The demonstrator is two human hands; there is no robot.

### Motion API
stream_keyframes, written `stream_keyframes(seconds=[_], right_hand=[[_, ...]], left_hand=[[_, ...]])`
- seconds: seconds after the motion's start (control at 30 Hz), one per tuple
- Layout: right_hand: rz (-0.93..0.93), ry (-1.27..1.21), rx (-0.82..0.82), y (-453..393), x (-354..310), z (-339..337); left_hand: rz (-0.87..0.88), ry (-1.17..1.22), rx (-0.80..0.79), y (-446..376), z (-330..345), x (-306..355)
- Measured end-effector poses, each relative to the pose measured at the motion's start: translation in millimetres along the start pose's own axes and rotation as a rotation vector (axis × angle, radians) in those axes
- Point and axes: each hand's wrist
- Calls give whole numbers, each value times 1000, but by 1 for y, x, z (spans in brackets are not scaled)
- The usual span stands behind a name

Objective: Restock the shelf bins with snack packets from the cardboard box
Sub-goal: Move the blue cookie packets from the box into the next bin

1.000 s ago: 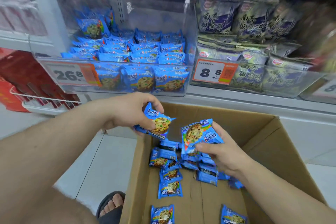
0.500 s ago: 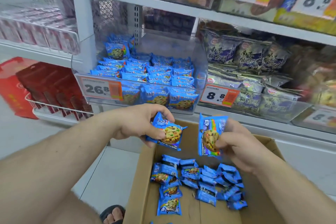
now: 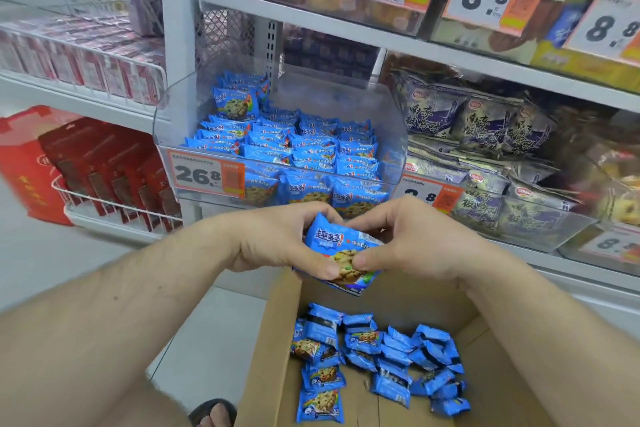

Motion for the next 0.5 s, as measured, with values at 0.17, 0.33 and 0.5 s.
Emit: stream_keyframes(seconds=[0.17, 0.33, 0.5], right_hand=[[-17, -3, 286, -13, -3, 10], [-11, 61, 229, -22, -15, 10], [-111, 74, 117, -38, -41, 3]], left_hand=[[104, 25, 170, 5, -6, 5], [198, 163, 268, 15, -21, 10], [249, 205, 251, 30, -33, 10]])
Point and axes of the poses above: each hand's wrist, its own y-axis away from the middle knuckle, its own z-axis out of the palm, x = y × z, and after that the axes turned 5 degrees about -z, right-handed
